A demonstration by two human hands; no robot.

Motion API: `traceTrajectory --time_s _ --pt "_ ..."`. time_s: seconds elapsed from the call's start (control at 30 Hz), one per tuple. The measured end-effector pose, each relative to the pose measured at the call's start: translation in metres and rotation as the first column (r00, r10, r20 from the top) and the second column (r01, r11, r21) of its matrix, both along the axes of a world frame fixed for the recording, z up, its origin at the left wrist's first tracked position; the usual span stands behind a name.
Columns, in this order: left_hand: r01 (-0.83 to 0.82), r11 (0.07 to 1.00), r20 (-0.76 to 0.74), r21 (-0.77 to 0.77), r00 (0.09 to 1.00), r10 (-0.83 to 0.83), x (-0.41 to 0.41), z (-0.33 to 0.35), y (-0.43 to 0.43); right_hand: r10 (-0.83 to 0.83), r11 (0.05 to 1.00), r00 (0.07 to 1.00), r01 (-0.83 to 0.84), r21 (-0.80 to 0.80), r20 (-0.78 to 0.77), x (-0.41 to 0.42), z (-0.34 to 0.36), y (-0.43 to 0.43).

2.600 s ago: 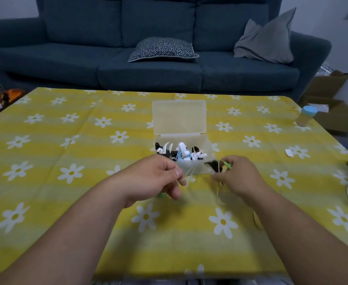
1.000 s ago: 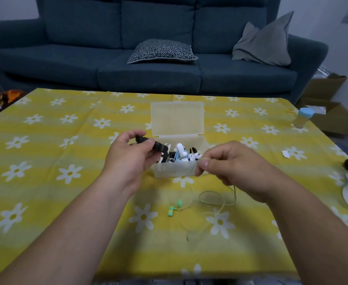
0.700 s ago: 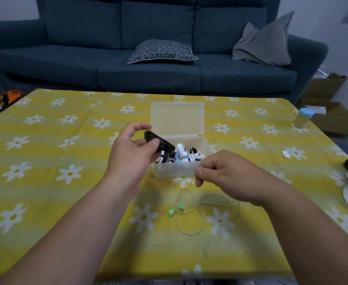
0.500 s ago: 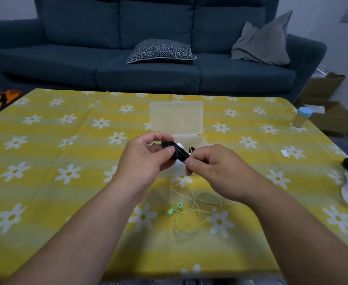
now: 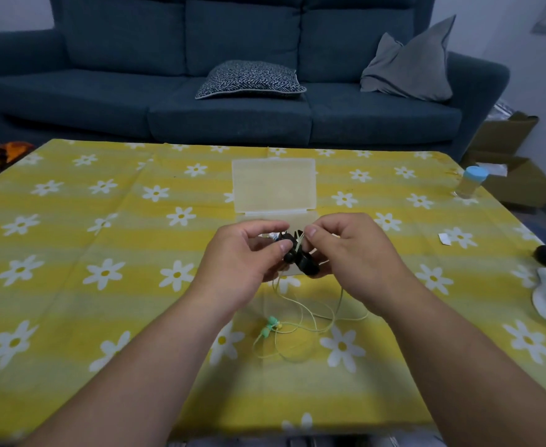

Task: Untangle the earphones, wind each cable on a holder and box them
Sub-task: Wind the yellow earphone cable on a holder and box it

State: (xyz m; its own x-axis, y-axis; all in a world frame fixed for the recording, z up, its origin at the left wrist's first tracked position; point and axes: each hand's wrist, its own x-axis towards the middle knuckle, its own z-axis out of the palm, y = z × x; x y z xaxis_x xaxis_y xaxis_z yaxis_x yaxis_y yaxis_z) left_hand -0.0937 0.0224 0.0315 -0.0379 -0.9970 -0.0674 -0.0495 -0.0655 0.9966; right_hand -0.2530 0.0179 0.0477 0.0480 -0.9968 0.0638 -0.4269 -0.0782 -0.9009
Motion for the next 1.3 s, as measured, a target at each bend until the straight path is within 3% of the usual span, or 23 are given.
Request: traceTrajectory --time_s 0.1,0.23,0.5,0.63,0.93,1.07,1.3 --pt "-0.089 0.992 0.107 -0.090 0.989 0.099 0.000 -0.003 -0.003 -0.024 1.000 1.000 0.024 -0.004 0.012 0.000 -0.005 -0.002" --pt "-0.082 0.984 0.197 -0.160 0.974 0.113 0.000 -0.005 -0.004 -0.039 0.999 0.999 0.039 -0.001 0.012 0.000 -0.007 -0.003" --pt "-0.121 0.968 0.179 -0.219 0.970 0.162 -0.001 -0.001 -0.002 -0.064 0.997 0.993 0.060 0.044 0.098 0.002 -0.006 -0.002" --pt "-0.049 0.983 0.128 -0.179 0.989 0.073 -0.001 0.002 0.002 -0.067 0.996 0.990 0.058 0.069 0.125 0.004 -0.002 0.000" --pt "0.038 0.987 0.220 -0.158 0.976 -0.003 0.007 0.003 -0.001 0.009 0.997 0.990 -0.020 0.076 0.142 -0.002 0.007 0.003" --pt "0.099 0.979 0.342 -0.180 0.939 -0.032 0.008 0.001 0.000 -0.064 0.998 0.955 0.052 0.048 0.289 -0.008 0.019 0.001" --pt "0.169 0.965 0.422 -0.200 0.904 -0.071 0.007 0.000 0.001 -0.109 0.990 0.766 0.138 0.004 0.634 -0.027 0.040 -0.006"
